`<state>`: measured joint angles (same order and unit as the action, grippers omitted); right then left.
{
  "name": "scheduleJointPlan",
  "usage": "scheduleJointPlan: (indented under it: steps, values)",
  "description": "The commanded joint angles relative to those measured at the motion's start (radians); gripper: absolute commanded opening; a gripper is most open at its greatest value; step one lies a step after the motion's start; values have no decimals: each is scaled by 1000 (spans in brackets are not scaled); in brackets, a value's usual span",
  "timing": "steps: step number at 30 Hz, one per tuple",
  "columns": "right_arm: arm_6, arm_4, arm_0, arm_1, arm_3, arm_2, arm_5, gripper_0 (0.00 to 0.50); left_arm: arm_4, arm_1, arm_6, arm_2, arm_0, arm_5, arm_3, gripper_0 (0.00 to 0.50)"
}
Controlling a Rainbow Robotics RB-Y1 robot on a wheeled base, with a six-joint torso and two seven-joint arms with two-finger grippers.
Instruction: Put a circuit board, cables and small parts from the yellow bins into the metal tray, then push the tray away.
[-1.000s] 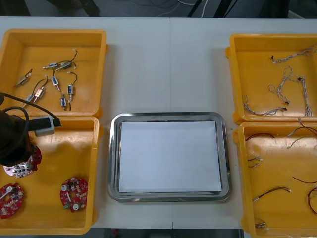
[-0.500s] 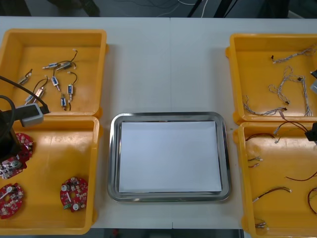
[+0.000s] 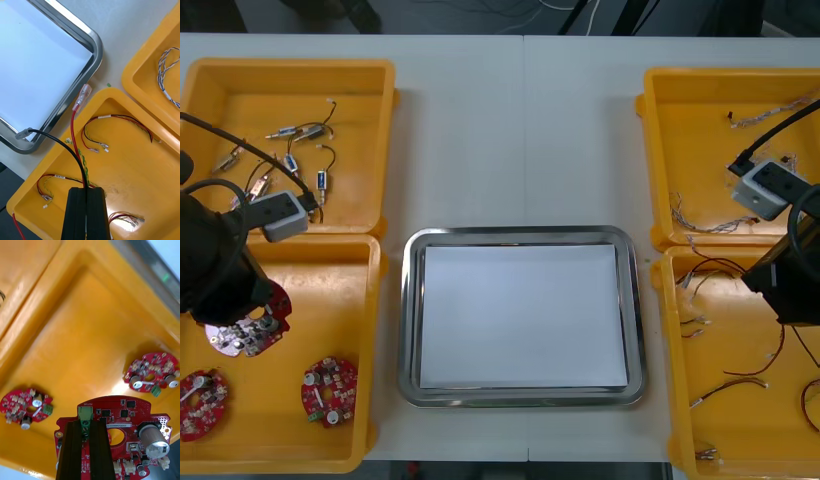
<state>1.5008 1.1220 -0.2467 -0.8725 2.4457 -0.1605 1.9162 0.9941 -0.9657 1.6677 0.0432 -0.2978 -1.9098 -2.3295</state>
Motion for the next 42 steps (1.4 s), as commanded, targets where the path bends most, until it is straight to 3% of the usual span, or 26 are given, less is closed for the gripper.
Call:
scheduleJointPlan:
  steps: [1,7,12,24,42]
  values:
    - [-28,9,-32,-49,52,22,4,0,-6,45,-226,69,-83,-10,-53,0]
    - [-30,28,-39,-59,44,33,4,0,-17,88,-324,156,-146,-10,-70,0]
    - [-30,1,-63,-63,26,98,3,0,-38,130,-402,239,-207,-10,-70,0]
    - [-42,-60,-167,-57,15,268,-36,0,-190,291,-516,468,-347,-10,4,0]
    - [-47,-39,-186,-45,15,297,-36,0,-361,415,-597,678,-411,29,147,0]
